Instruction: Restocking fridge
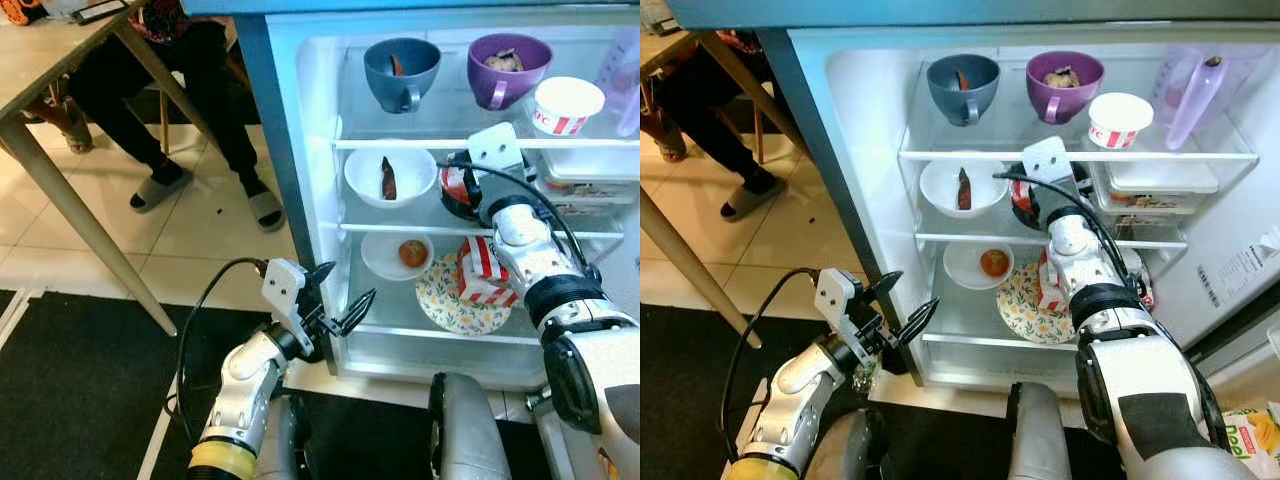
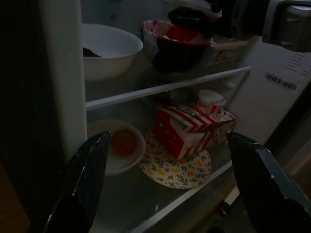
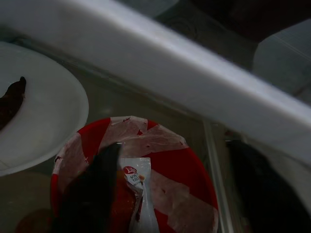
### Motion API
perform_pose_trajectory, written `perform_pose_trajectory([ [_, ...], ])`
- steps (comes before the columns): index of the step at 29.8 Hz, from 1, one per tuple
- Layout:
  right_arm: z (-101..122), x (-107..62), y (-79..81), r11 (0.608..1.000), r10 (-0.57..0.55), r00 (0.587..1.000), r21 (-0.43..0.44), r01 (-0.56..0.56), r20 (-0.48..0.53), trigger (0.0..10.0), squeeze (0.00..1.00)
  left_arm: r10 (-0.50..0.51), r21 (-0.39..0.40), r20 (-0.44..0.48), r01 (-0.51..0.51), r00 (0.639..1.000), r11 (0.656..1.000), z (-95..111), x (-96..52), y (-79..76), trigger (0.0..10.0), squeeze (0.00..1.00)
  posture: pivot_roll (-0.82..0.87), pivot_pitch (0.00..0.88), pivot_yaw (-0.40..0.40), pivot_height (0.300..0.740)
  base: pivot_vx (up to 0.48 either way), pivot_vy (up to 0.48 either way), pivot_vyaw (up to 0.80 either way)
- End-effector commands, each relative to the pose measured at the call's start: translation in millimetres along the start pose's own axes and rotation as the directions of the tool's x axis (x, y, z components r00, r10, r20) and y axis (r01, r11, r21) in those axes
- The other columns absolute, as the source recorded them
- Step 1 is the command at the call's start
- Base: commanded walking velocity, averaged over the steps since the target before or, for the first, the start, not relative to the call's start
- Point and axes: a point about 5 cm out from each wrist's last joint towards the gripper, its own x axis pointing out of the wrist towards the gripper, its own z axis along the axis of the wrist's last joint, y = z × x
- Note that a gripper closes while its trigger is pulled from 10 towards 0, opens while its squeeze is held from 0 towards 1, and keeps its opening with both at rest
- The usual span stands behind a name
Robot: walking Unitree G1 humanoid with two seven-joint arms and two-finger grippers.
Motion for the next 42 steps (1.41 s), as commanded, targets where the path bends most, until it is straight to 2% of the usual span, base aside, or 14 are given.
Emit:
perform_pose_trajectory([
  [1,3.4,0.2,1.4,0.999,0.006,1.000,0.038,-0.006,0.019,10.0,0.78,0.010,0.000,-0.023,-0.010,1.000,1.000,-1.9,-7.1,2.2,10.0,0.00,0.05,0.232,0.078,0.546,0.000,0.000,0.00],
  [2,6.4,0.4,2.5,0.998,0.026,0.999,0.060,-0.028,0.038,10.0,0.75,0.010,-0.004,-0.021,-0.010,1.000,1.000,-0.9,-6.6,1.4,10.0,0.00,0.05,0.228,0.074,0.546,0.000,0.000,0.00],
  [4,9.9,-0.2,7.5,0.978,0.146,0.987,0.138,-0.155,0.073,10.0,0.00,0.003,-0.015,-0.009,-0.003,1.000,1.000,1.5,-4.5,-0.3,10.0,0.00,0.05,0.223,0.066,0.546,0.000,0.000,0.00],
  [21,-15.0,-16.0,-14.3,0.866,0.382,0.896,0.249,-0.433,0.227,10.0,0.00,-0.027,-0.033,-0.078,0.025,0.997,0.999,-15.5,-3.9,-2.5,10.0,0.00,0.00,0.141,0.039,0.546,0.000,0.000,0.00],
  [22,-22.3,-23.4,-20.4,0.810,0.439,0.854,0.289,-0.510,0.279,10.0,0.00,-0.042,-0.049,-0.087,0.038,0.995,0.998,-19.3,-0.3,-5.2,10.0,0.00,-0.02,0.120,0.039,0.546,0.000,0.000,0.00],
  [24,-22.3,-23.4,-20.4,0.810,0.439,0.854,0.289,-0.510,0.279,10.0,0.00,-0.042,-0.049,-0.087,0.038,0.995,0.998,-19.3,-0.3,-5.2,10.0,0.00,-0.02,0.120,0.039,0.546,0.000,0.000,0.00],
  [26,-30.5,-33.7,-21.9,0.740,0.516,0.793,0.298,-0.603,0.323,10.0,0.00,-0.050,-0.062,-0.094,0.044,0.994,0.997,-23.0,2.3,-6.8,10.0,0.00,-0.03,0.108,0.036,0.546,0.000,0.000,0.00],
  [30,-34.4,-38.8,-22.0,0.705,0.547,0.764,0.303,-0.641,0.342,10.0,0.00,-0.050,-0.063,-0.102,0.043,0.994,0.997,-24.9,2.6,-6.8,10.0,0.00,-0.03,0.104,0.036,0.546,0.000,0.000,0.00],
  [32,-41.6,-44.6,-21.4,0.654,0.575,0.733,0.334,-0.679,0.363,10.0,0.00,-0.039,-0.067,-0.112,0.032,0.993,0.997,-27.6,1.5,-5.2,10.0,0.00,-0.03,0.093,0.034,0.546,0.000,0.000,0.00],
  [33,-47.9,-51.0,-18.5,0.590,0.602,0.696,0.369,-0.718,0.392,10.0,0.00,-0.027,-0.076,-0.123,0.018,0.992,0.997,-31.0,-0.9,-3.3,10.0,0.00,-0.03,0.087,0.033,0.546,0.000,0.000,0.00],
  [35,-47.9,-51.0,-18.5,0.590,0.602,0.696,0.369,-0.718,0.392,10.0,0.00,-0.027,-0.076,-0.123,0.018,0.992,0.997,-31.0,-0.9,-3.3,10.0,0.00,-0.03,0.087,0.033,0.546,0.000,0.000,0.00],
  [37,-61.5,-63.5,-4.8,0.460,0.656,0.616,0.415,-0.785,0.436,10.0,0.00,-0.001,-0.094,-0.162,-0.015,0.987,0.995,-42.1,-7.9,0.3,10.0,0.00,-0.02,0.052,0.026,0.551,0.000,0.000,0.00],
  [38,-61.5,-63.5,-4.8,0.460,0.656,0.616,0.415,-0.785,0.436,10.0,0.00,-0.001,-0.094,-0.162,-0.015,0.987,0.995,-42.1,-7.9,0.3,10.0,0.00,-0.02,0.052,0.026,0.551,0.000,0.000,0.00],
  [42,-81.8,-77.3,25.5,0.326,0.729,0.538,0.477,-0.816,0.423,10.0,0.00,0.023,-0.142,-0.241,-0.059,0.970,0.988,-62.9,-20.4,4.1,10.0,0.00,-0.02,0.018,0.016,0.565,0.000,0.000,0.00],
])
